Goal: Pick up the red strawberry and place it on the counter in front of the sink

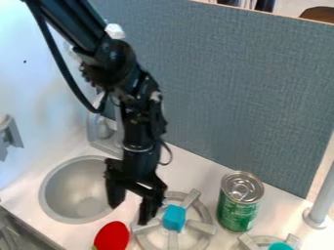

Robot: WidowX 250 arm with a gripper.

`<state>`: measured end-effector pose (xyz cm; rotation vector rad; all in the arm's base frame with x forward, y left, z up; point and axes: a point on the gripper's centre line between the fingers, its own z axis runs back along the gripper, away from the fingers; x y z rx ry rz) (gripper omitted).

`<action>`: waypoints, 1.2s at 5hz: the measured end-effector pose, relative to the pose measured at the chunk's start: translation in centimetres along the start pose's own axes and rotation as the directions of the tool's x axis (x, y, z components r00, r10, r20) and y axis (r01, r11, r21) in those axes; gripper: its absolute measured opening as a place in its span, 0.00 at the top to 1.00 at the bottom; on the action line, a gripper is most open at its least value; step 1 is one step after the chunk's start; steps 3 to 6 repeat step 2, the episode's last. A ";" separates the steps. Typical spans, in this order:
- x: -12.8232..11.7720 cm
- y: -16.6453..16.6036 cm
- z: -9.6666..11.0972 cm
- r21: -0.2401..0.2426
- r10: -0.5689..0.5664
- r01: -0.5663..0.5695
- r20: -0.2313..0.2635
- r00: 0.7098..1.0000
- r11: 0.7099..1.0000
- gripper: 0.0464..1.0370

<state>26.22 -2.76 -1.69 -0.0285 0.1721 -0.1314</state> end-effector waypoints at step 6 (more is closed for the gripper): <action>2.1 -4.9 -0.8 0.019 -0.075 0.074 0.052 0.996 0.997 0.04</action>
